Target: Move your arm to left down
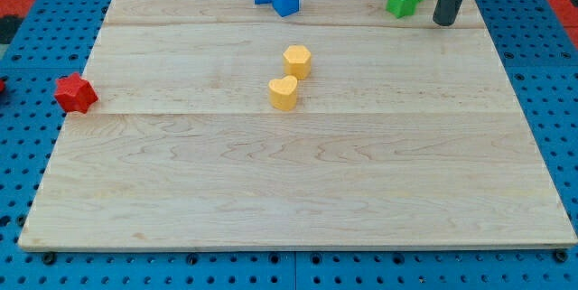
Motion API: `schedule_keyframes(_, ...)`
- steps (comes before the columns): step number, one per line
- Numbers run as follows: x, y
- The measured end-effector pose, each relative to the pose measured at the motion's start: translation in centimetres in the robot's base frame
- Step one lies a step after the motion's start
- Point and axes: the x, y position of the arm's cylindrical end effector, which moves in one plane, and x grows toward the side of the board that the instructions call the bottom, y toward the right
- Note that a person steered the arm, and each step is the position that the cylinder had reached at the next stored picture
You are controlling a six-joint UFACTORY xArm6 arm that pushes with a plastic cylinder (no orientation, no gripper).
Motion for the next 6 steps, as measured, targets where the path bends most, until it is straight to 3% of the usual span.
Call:
schedule_keyframes(3,0.0,1.2)
schedule_keyframes(4,3.6,-8.7)
schedule_keyframes(5,3.9,-13.1)
schedule_keyframes(6,3.2,-0.3)
